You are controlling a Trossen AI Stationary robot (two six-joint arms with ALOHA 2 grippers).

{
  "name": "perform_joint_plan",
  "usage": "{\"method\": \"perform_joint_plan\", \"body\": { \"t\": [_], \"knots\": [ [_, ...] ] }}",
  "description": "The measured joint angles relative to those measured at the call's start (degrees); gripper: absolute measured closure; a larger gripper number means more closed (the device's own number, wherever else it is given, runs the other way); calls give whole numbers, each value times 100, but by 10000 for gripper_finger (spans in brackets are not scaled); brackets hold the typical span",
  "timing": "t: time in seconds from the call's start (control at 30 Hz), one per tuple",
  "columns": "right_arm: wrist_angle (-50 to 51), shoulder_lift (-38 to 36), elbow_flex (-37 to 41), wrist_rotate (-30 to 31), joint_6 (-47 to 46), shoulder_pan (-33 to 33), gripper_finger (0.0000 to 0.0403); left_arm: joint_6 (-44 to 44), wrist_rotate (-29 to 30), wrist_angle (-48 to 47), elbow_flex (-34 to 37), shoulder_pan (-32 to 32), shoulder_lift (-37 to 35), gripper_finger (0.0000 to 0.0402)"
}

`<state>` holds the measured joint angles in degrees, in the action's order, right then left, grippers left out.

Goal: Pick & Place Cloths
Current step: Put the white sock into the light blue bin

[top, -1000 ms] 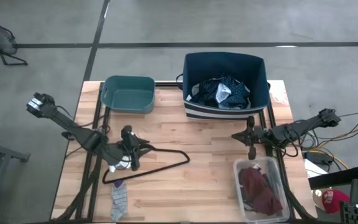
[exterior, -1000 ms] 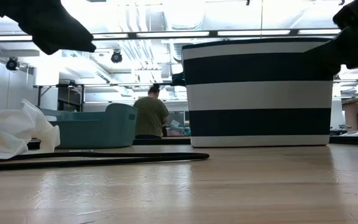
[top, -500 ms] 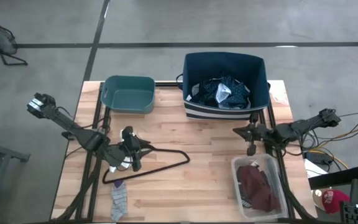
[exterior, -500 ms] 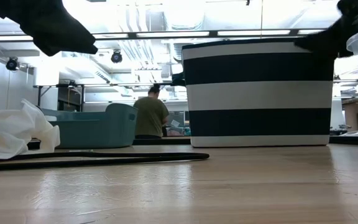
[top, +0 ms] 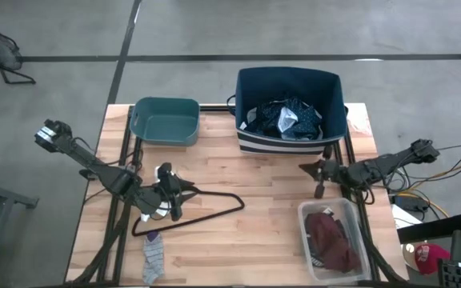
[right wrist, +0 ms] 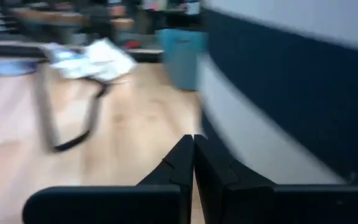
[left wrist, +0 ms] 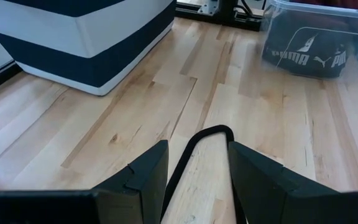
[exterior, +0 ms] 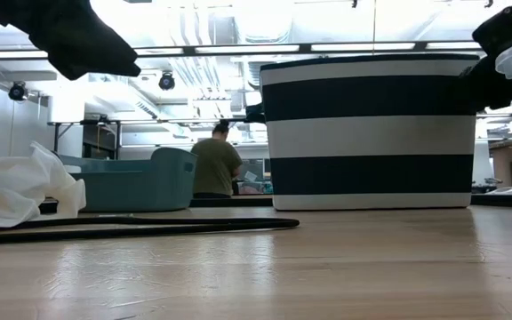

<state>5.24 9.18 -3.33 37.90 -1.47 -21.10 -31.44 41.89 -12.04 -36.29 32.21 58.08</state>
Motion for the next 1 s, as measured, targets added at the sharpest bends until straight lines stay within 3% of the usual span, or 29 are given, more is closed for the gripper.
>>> {"method": "perform_joint_plan", "body": {
  "t": [0.2,0.47,0.83,1.0],
  "knots": [
    [6,155,2,-826,-417,0,394,2,-3,5,0,0,0,227],
    [-204,167,2,-485,-416,2,394,-2,-41,3,0,0,11,227],
    [-251,185,2,-489,-416,2,394,-56,-268,-3,0,-4,3,227],
    [-252,185,2,-489,-414,2,394,-519,-878,-462,-30,-4,-32,227]
  ]
}}
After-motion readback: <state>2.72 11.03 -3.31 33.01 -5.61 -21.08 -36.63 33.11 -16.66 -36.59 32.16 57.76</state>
